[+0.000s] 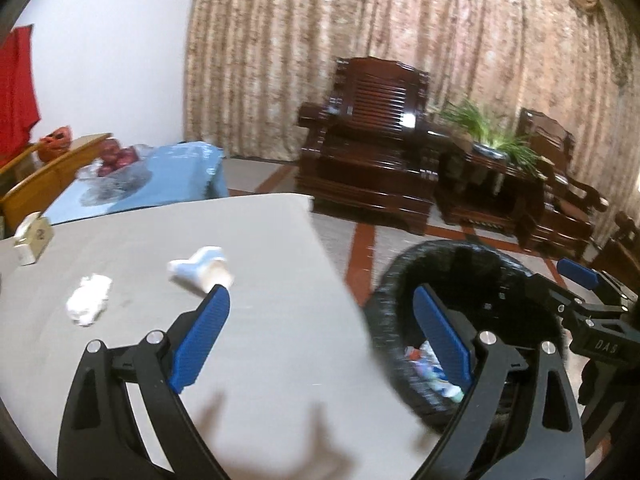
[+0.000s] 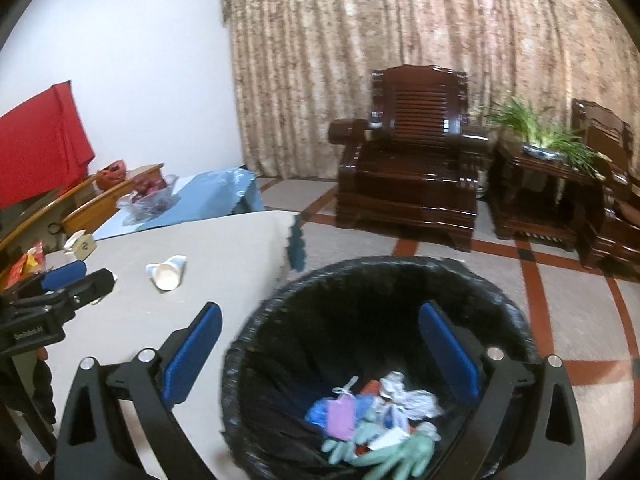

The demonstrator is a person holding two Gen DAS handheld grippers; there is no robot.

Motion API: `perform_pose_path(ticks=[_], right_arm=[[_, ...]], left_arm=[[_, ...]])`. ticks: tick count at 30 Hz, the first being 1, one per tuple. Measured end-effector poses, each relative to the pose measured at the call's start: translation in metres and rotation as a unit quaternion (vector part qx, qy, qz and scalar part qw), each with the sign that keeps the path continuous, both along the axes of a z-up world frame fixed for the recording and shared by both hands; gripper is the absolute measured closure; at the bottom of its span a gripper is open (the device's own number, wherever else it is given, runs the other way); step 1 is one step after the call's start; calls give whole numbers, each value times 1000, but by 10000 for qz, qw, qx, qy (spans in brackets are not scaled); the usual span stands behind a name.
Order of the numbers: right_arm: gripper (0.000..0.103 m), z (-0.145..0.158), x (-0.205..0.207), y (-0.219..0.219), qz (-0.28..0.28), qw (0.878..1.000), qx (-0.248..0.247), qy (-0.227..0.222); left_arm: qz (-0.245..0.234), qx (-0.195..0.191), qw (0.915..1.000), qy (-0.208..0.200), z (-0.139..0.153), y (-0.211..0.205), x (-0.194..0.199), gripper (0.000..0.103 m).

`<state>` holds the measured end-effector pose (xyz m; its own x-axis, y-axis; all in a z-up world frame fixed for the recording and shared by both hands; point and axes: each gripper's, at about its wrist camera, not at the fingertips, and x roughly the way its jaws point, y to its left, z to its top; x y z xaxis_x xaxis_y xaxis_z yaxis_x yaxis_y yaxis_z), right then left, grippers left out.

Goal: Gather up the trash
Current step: 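Move both open tools back toward the remaining tissue and paper cup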

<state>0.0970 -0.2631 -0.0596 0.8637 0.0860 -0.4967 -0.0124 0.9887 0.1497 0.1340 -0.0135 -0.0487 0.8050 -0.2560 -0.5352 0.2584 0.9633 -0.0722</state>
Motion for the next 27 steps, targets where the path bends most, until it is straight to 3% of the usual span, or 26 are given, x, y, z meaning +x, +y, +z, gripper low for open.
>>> perform_pose_path(ticks=[13, 21, 27], right_arm=[[6, -7, 58, 90, 749, 9971, -35, 101], [6, -25, 119, 157, 1249, 9918, -60, 279], [6, -48, 170, 218, 1698, 9839, -224, 508]], left_arm=[[928, 205, 9955, 41, -13, 106, 18, 12], [1588, 394, 9864, 151, -33, 180, 53, 13], [1948, 360, 9791, 465, -59, 224, 86, 13]])
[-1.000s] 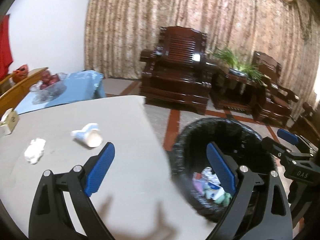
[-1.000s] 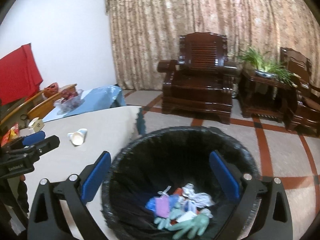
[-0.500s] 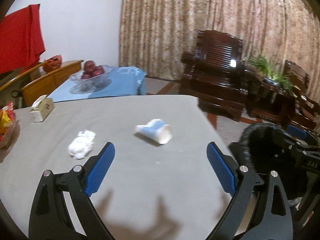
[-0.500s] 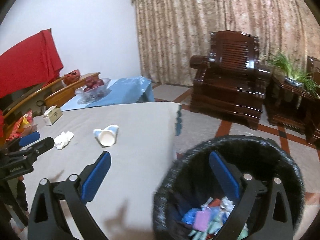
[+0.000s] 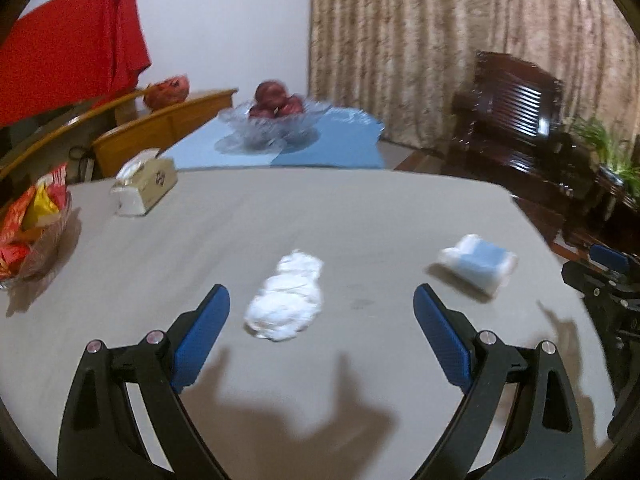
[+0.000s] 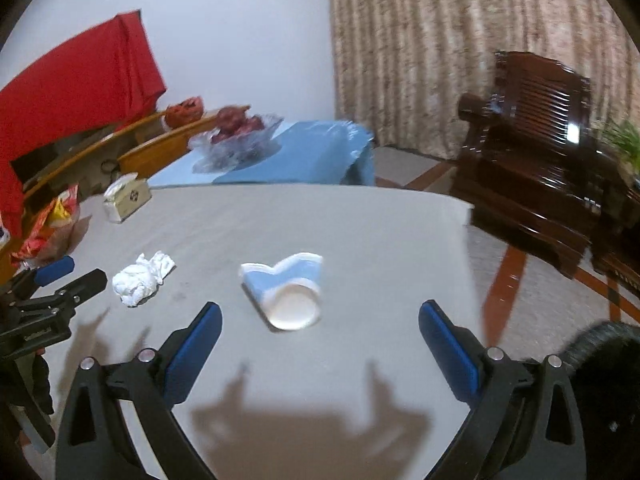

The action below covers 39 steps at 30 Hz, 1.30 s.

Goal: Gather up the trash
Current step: 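Move both open tools back toward the remaining tissue and paper cup, then grasp the white tissue with the left tool while the right tool grasps the paper cup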

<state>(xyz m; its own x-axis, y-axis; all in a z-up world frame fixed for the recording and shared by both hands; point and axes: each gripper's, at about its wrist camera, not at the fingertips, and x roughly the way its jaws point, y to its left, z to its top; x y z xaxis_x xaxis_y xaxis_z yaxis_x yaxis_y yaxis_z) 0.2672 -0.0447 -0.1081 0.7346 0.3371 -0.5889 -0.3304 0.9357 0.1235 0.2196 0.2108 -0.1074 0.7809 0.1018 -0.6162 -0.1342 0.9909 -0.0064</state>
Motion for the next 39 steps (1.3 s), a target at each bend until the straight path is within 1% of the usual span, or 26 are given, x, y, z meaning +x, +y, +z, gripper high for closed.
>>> perform_pose_path(ticks=[4, 8, 14, 19, 22, 24, 25, 26, 28, 30, 31, 32, 35, 39], right_arm=[[6, -17, 21, 27, 171, 9996, -107, 209], [6, -31, 37, 40, 181, 9989, -184, 385], [6, -47, 63, 45, 184, 9972, -213, 695], [8, -55, 74, 45, 228, 9959, -196, 852], [15, -57, 77, 45, 263, 9954, -120, 917], [25, -58, 78, 47, 350, 9947, -111, 958], [28, -58, 78, 48, 392, 9944, -96, 976], [34, -58, 77, 49, 430, 9941, -89, 991], [36, -58, 76, 51, 448, 9942, -100, 968], [41, -56, 74, 50, 435, 9947, -38, 932], [42, -55, 74, 49, 420, 9948, -15, 929], [42, -54, 73, 48, 398, 9949, 7, 928], [43, -48, 67, 45, 394, 9955, 47, 858], [43, -38, 58, 39, 358, 9962, 88, 795]], left_arm=[[160, -131, 9996, 211, -19, 19, 19, 13], [209, -194, 9989, 377, -34, 28, 30, 13], [250, -313, 9972, 625, -52, 38, 45, 13], [220, -392, 9965, 703, -58, 39, 53, 13], [203, -409, 9959, 775, -60, 36, 60, 13], [192, -397, 9953, 860, -62, 35, 64, 13], [201, -361, 9944, 975, -65, 33, 68, 16], [202, -352, 9937, 1046, -68, 33, 70, 25], [214, -360, 9921, 1179, -72, 33, 73, 30], [203, -390, 9928, 1115, -69, 34, 72, 42], [207, -393, 9930, 1097, -68, 34, 72, 53], [205, -405, 9932, 1076, -67, 34, 71, 59], [174, -401, 9941, 992, -62, 30, 66, 67], [96, -389, 9960, 802, -49, 17, 53, 69]])
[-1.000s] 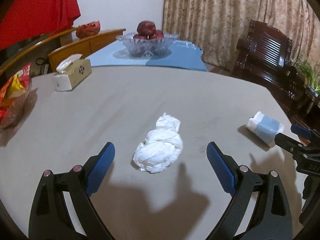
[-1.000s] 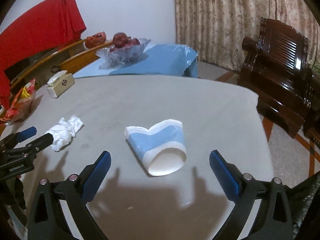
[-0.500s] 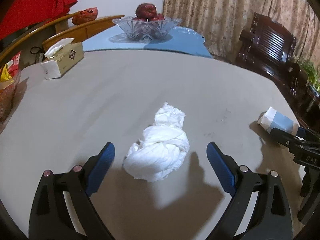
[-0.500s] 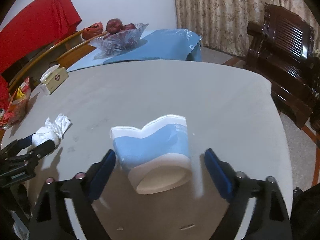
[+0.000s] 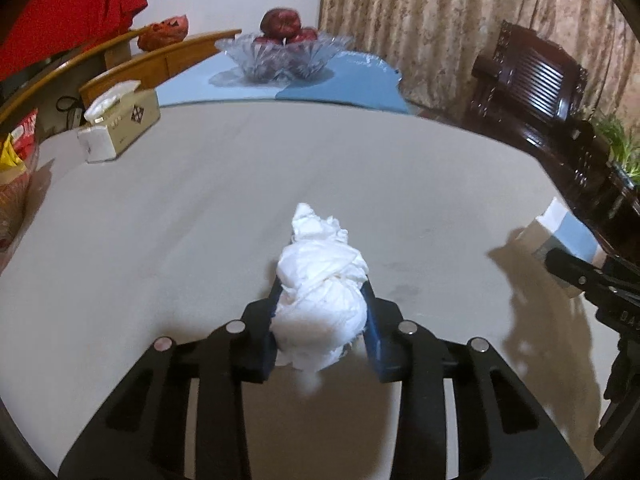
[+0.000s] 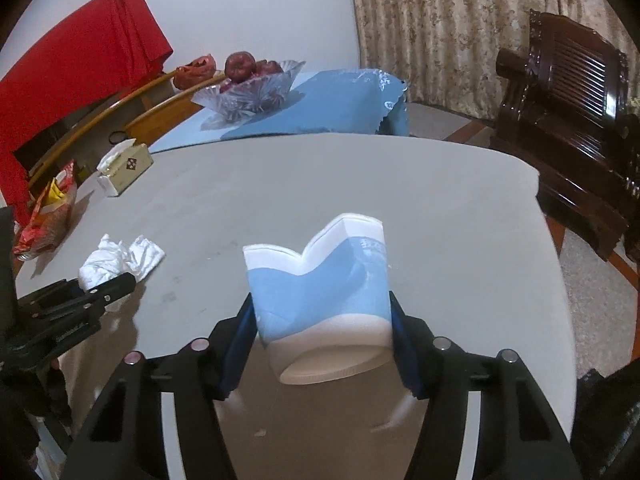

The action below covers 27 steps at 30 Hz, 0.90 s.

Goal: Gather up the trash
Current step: 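Grasp the white tissue with the left tool while the right tool grasps the paper cup, then carry the tissue and blue-and-white paper cup over the bin with both tools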

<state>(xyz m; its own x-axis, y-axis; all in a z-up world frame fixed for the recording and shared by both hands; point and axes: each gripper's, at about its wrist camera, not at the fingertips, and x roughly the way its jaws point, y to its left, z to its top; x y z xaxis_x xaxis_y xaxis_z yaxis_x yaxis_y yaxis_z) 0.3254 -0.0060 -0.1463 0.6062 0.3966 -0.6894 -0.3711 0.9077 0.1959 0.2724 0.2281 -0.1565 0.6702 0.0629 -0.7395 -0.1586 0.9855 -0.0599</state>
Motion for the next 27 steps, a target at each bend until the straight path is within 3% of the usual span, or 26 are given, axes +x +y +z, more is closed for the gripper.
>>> perform_pose_path(ticks=[27], right_arm=[[43, 71, -91, -73, -499, 9960, 461, -584]], left_arm=[[-359, -28, 9969, -706, 78, -95, -87, 70]])
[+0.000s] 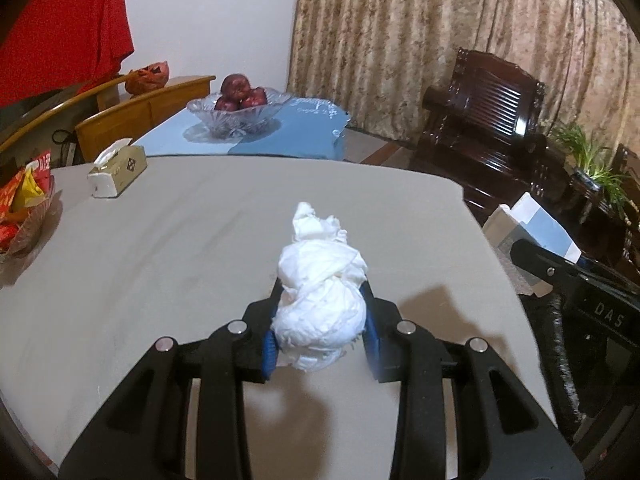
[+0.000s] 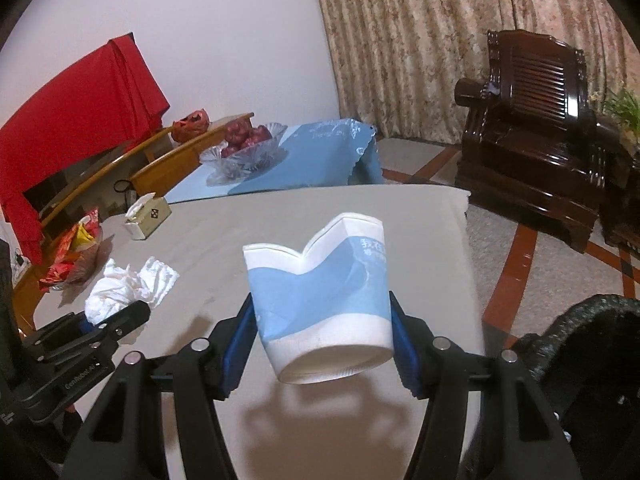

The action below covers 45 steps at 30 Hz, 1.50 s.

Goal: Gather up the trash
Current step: 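Carry the tissue and blue-and-white paper cup over the bin with both tools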

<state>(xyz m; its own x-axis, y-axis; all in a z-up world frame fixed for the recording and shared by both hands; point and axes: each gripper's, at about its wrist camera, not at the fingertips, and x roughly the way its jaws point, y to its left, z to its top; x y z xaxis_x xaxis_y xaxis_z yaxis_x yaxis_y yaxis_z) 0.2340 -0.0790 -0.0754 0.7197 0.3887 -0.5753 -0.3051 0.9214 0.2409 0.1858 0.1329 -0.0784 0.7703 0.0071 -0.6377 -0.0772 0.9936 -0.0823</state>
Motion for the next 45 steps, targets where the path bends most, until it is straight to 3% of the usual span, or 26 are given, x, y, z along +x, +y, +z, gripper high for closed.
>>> perform_pose_path(ticks=[27, 45], right_arm=[[43, 59, -107, -105, -698, 9960, 83, -550], [43, 62, -152, -176, -1399, 9881, 16, -636]], left_arm=[[-1030, -46, 9933, -517, 53, -113, -73, 70], [-1827, -60, 9813, -610, 55, -185, -88, 70]])
